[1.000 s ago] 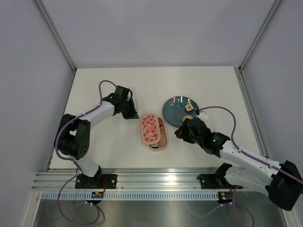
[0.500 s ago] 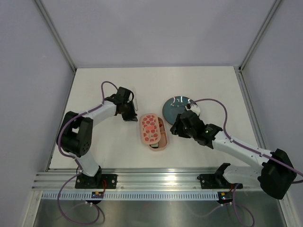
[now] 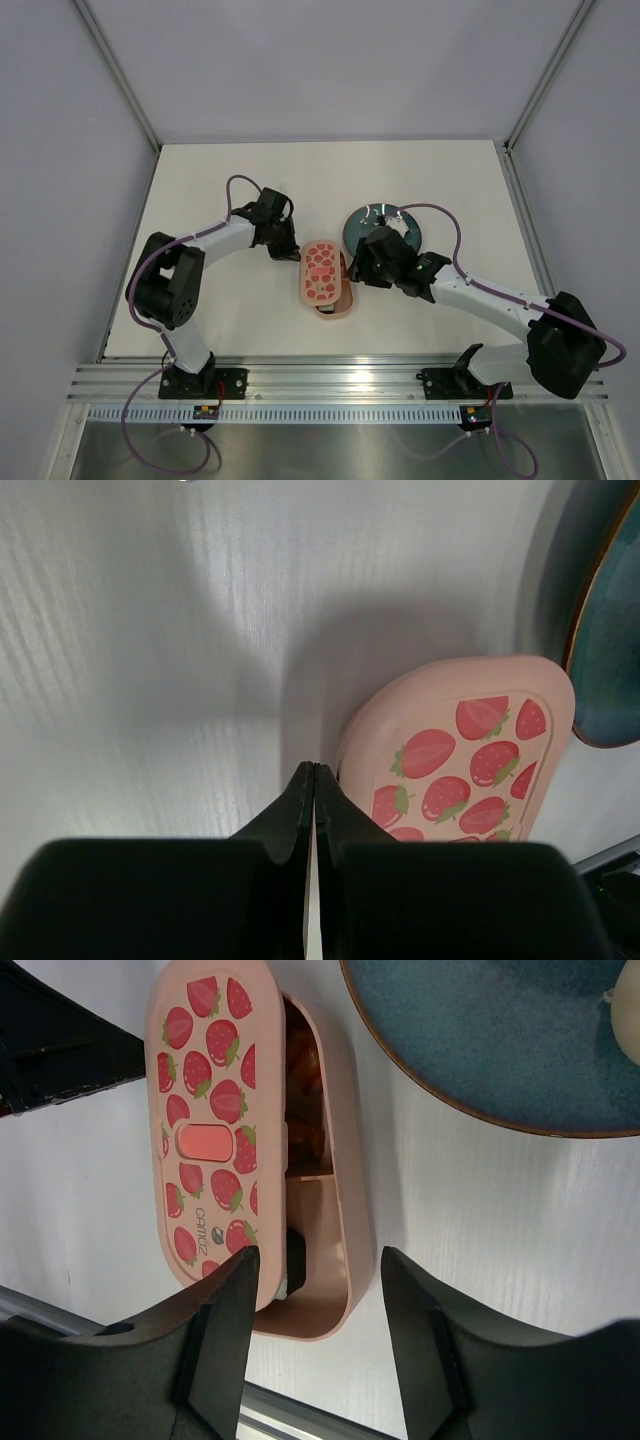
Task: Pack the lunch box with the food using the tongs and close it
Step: Close the box lid on the packing box.
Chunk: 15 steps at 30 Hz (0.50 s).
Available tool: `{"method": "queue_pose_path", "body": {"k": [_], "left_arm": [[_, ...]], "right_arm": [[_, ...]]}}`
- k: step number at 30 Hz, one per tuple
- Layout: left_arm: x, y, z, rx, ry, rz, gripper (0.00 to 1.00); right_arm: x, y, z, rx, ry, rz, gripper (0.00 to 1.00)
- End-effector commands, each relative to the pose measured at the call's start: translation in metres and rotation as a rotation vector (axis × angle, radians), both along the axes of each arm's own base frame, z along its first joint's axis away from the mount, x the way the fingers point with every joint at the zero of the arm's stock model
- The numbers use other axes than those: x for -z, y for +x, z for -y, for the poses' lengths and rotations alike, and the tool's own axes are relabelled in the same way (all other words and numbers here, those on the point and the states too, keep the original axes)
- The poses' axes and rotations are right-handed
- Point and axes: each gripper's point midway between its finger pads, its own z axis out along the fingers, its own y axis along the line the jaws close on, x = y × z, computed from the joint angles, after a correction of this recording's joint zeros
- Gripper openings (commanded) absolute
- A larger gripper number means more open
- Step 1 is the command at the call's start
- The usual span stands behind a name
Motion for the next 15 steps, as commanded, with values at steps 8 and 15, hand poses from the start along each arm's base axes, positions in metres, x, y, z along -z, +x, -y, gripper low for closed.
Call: {"method": "queue_pose_path", "body": {"k": [8, 15], "left_arm": [[-0.03, -0.003, 0.018, 0.026, -0.082, 0.067, 0.0], [-0.044, -0.015, 0.02, 0.022, -0.116, 0.076, 0.0]], "right_arm": [[-0.006, 0.019, -0.023, 0.013, 0.068, -0.026, 0.6], [0.002, 0.024, -0.027, 0.008, 0.088, -0.057, 0.6]]}}
